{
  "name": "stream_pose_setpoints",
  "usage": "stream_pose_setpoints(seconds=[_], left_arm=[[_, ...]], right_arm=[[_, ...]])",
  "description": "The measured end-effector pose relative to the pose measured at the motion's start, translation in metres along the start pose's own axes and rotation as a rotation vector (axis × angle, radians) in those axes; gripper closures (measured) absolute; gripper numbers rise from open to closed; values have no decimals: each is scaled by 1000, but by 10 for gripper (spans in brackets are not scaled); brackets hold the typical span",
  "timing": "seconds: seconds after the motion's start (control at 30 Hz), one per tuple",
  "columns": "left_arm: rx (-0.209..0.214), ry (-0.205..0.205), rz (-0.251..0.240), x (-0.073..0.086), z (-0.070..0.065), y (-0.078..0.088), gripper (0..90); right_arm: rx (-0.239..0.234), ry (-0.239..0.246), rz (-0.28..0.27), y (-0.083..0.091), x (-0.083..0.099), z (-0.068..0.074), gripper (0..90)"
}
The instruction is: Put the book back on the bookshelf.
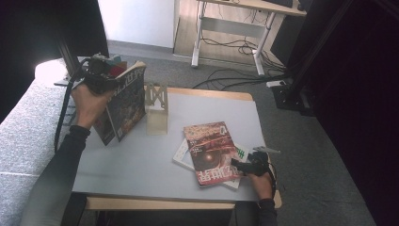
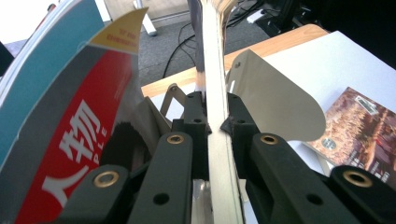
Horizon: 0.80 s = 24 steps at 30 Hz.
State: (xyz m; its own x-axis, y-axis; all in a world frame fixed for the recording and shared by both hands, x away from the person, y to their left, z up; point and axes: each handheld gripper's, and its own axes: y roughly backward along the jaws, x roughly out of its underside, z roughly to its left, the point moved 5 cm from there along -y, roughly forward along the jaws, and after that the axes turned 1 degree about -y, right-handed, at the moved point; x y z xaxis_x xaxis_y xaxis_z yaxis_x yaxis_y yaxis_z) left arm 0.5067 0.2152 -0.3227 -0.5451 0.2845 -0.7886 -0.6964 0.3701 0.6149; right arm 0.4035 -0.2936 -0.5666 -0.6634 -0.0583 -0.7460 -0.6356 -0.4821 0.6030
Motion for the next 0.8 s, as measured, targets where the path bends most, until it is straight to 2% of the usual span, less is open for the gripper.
stream_pose_setpoints(seconds=[0.2, 0.47, 0.8], left_arm=[[-21, 25, -7, -4, 2, -10, 824], [-55, 35, -20, -3, 5, -21, 823], [-54, 28, -28, 1, 10, -28, 818]], right_arm=[[-1, 0, 0, 0, 0, 0, 0], [-2, 0, 1, 0, 0, 0, 0], [-2, -3, 0, 0, 0, 0, 0]])
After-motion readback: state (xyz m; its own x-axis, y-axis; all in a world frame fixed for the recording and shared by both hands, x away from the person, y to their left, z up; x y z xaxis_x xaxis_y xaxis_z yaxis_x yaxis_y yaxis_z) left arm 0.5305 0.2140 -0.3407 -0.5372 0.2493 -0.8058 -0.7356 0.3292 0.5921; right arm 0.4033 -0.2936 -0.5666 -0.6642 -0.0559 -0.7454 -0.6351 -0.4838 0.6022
